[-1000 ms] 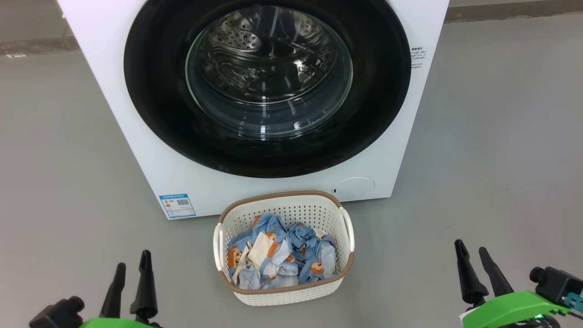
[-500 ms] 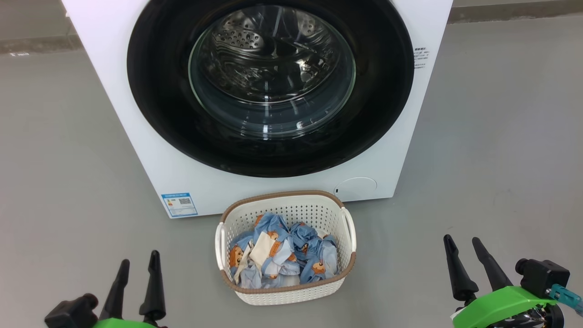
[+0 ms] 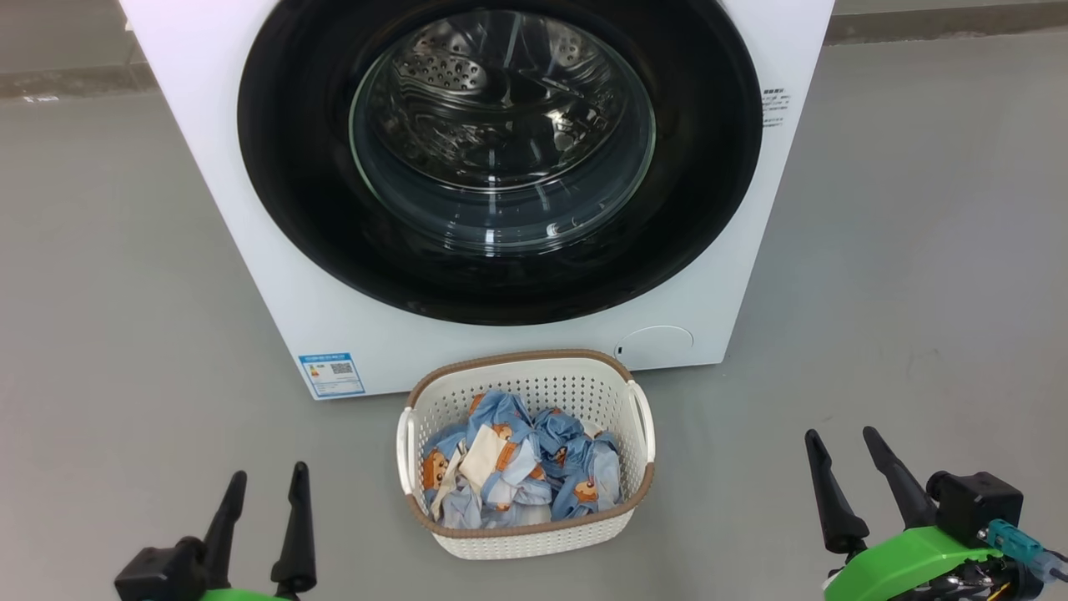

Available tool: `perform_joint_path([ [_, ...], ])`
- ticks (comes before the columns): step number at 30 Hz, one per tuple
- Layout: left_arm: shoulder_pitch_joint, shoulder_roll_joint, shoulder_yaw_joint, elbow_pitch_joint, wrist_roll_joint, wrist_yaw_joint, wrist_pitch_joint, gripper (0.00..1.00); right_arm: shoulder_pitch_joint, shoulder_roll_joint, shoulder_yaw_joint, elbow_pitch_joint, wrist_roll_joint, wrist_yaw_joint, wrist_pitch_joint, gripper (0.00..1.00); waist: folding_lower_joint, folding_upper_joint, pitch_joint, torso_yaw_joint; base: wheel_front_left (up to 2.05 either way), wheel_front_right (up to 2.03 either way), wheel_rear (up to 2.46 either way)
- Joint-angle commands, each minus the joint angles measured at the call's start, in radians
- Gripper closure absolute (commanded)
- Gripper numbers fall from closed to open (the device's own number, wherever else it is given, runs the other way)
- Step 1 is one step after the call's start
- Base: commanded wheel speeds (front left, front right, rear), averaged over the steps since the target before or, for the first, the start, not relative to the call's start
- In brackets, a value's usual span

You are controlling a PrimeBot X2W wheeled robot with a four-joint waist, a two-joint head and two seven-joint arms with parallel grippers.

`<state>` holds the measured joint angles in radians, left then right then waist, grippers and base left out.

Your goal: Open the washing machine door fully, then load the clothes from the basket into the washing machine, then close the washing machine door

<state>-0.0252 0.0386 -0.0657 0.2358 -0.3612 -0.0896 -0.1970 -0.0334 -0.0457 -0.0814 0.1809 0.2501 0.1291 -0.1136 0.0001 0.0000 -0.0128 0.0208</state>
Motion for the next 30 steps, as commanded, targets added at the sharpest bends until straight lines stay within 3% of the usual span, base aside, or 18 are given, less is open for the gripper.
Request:
perform_joint_path([
  [1,-0.046,0.020,0.021,-0.019,0.034,0.008,-0.018,0.00,-0.009,-0.003,0.024,-0.034,-0.034,0.001,-0.014,0.00,-0.0001,0.0000,-0.001,0.000,0.00,0.00,0.00],
  [16,-0.055,0.024,0.005,-0.010,0.213,0.017,-0.065,0.00,-0.003,-0.005,0.032,-0.066,-0.211,0.002,-0.050,0.00,-0.0001,0.0000,0.001,0.002,0.00,0.00,0.00],
  [30,-0.055,0.023,0.009,0.002,0.204,0.026,-0.065,0.00,-0.007,-0.005,0.030,-0.053,-0.193,0.002,-0.059,0.00,-0.0001,0.0000,-0.005,-0.003,0.00,0.00,0.00],
])
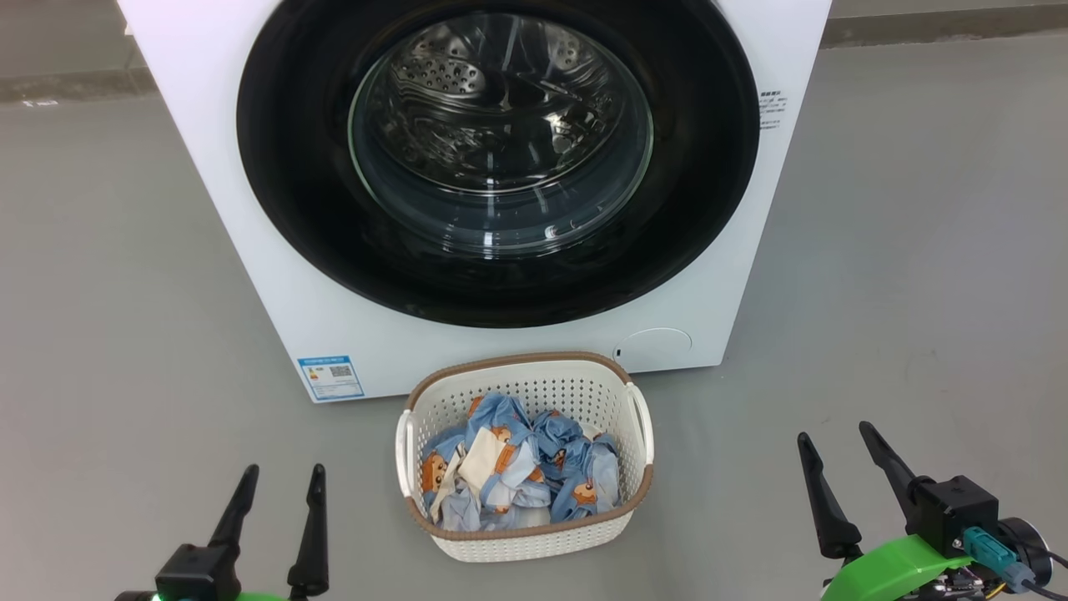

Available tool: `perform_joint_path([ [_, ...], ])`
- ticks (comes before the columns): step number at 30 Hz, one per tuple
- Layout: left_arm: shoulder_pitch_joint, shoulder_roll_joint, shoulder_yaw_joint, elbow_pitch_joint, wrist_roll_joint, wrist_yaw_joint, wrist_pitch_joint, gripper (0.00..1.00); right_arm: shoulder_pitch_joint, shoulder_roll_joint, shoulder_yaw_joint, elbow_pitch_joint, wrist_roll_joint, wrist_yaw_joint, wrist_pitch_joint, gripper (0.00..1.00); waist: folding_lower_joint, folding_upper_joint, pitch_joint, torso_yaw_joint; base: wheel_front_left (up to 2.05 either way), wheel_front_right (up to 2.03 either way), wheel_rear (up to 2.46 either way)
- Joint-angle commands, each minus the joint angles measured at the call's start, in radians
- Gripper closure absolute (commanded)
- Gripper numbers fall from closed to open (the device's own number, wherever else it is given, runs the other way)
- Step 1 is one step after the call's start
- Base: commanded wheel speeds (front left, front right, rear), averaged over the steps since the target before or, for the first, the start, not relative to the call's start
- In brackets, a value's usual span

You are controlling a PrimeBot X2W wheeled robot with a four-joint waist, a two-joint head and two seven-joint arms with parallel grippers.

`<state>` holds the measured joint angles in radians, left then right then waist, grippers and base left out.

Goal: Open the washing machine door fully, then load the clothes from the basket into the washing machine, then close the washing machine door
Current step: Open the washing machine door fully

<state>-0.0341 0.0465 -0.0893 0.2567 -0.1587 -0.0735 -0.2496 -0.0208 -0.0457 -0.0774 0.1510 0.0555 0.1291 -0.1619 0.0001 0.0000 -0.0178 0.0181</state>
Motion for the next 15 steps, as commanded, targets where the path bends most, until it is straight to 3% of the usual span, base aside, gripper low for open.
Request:
perform_joint_path([
  [1,-0.046,0.015,0.033,-0.018,0.001,0.010,-0.012,0.00,-0.019,-0.005,0.027,-0.022,0.003,0.002,-0.012,0.00,0.0000,0.0000,0.000,0.000,0.00,0.00,0.00],
  [15,-0.048,0.019,0.027,-0.011,0.018,0.023,-0.012,0.00,-0.016,-0.005,0.029,-0.025,0.020,0.002,-0.014,0.00,0.0000,0.0000,-0.005,0.000,0.10,0.10,-0.20],
])
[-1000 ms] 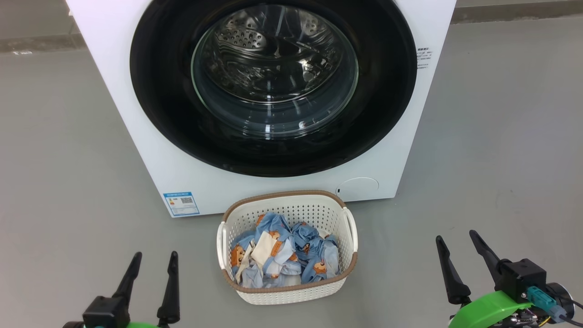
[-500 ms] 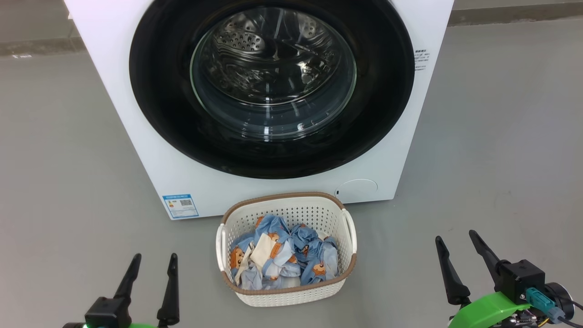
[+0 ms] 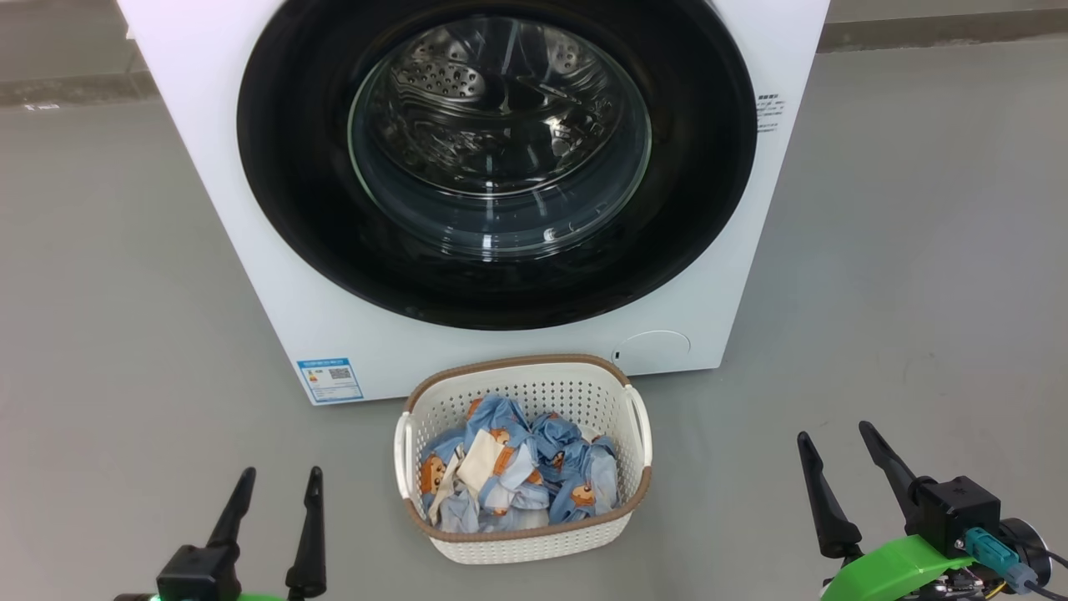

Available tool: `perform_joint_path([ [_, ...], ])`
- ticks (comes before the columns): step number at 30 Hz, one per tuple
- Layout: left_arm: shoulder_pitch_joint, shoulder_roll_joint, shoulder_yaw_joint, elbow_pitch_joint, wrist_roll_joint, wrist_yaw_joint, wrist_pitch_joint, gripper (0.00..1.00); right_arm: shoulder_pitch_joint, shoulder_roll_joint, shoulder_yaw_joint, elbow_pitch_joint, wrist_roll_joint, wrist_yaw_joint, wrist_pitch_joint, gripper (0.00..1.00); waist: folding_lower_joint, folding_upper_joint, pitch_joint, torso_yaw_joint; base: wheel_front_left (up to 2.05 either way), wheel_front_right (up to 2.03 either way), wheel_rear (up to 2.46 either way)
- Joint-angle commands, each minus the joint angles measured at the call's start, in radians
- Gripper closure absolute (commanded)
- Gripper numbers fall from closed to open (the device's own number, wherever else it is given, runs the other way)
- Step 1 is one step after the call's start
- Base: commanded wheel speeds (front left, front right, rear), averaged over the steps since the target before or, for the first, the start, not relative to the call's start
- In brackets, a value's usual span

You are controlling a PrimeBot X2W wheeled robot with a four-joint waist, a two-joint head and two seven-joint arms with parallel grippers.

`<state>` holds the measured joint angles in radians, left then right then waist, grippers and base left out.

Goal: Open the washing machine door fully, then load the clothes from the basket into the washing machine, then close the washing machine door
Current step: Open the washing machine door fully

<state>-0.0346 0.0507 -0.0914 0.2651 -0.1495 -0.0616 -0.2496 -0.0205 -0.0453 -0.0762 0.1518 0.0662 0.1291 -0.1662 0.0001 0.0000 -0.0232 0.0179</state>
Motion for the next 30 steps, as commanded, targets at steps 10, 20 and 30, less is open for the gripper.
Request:
perform_joint_path([
  [10,-0.051,0.017,0.029,-0.015,0.009,0.015,-0.012,0.00,-0.020,-0.005,0.029,-0.022,0.016,0.002,-0.010,0.00,-0.0001,0.0000,0.002,-0.003,0.86,0.86,-1.73],
  [20,-0.053,0.017,0.027,-0.016,0.008,0.016,-0.012,0.00,-0.022,-0.005,0.026,-0.028,0.020,0.002,-0.008,0.00,-0.0001,0.0000,0.006,-0.009,1.23,1.23,-2.46],
  [30,-0.052,0.017,0.025,-0.027,0.006,0.013,-0.012,0.00,-0.023,-0.005,0.021,-0.026,0.021,0.002,-0.011,0.00,-0.0001,0.0000,0.006,-0.008,0.81,0.81,-1.62],
])
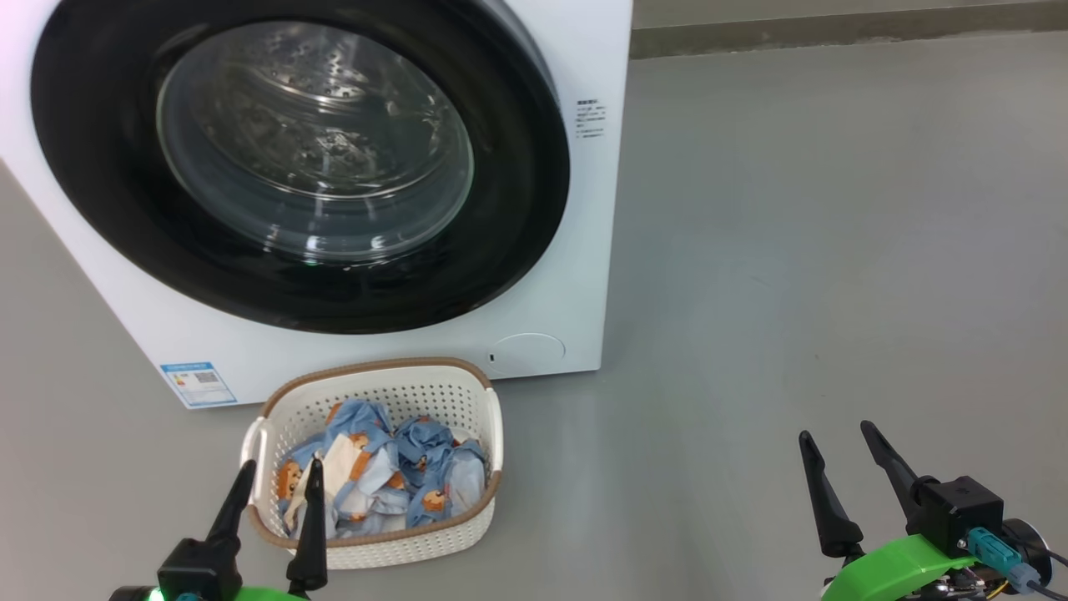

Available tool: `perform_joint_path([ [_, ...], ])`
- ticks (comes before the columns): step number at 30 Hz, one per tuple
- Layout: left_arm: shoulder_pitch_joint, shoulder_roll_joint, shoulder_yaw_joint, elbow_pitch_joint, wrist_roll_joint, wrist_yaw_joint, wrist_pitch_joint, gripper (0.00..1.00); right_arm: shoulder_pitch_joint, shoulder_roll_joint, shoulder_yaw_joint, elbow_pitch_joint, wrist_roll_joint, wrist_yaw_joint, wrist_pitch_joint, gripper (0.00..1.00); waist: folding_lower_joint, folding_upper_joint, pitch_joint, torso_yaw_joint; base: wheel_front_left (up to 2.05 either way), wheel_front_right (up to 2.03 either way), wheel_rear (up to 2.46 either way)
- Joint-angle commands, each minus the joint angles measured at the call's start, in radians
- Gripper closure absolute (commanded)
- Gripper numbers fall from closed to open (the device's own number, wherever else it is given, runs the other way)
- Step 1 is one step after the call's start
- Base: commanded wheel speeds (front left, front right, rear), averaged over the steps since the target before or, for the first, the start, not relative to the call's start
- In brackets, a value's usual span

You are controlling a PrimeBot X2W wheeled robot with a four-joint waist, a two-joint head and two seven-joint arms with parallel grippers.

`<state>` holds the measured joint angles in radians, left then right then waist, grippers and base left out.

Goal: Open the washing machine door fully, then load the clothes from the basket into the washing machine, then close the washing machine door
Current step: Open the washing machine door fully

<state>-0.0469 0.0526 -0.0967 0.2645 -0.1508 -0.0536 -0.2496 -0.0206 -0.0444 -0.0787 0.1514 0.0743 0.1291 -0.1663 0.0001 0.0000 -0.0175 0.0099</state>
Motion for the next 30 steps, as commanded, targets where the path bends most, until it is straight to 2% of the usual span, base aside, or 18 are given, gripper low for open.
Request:
perform_joint_path([
  [1,-0.040,0.015,0.030,-0.026,0.007,0.006,-0.012,0.00,-0.023,-0.006,0.024,-0.026,0.014,0.002,-0.010,0.00,0.0000,0.0000,0.000,0.000,0.44,0.44,-0.88],
  [25,-0.039,0.017,0.025,-0.025,0.014,0.010,-0.012,0.00,-0.028,-0.006,0.026,-0.022,0.017,0.002,-0.014,0.00,0.0000,0.0000,0.006,0.005,0.04,0.04,-0.08],
  [26,-0.039,0.017,0.025,-0.024,0.014,0.010,-0.012,0.00,-0.028,-0.006,0.028,-0.020,0.021,0.002,-0.011,0.60,0.0000,0.0000,0.007,0.005,0.00,0.00,0.00],
  [27,-0.040,0.017,0.025,-0.024,0.015,0.010,-0.012,0.00,-0.029,-0.006,0.030,-0.019,0.025,0.002,-0.008,1.00,0.0000,0.0000,0.007,0.005,0.00,0.00,0.00],
  [30,-0.040,0.017,0.024,-0.023,0.015,0.011,-0.012,0.00,-0.029,-0.006,0.034,-0.016,0.034,0.002,-0.002,1.00,0.0000,0.0000,0.007,0.005,0.00,0.00,0.00],
])
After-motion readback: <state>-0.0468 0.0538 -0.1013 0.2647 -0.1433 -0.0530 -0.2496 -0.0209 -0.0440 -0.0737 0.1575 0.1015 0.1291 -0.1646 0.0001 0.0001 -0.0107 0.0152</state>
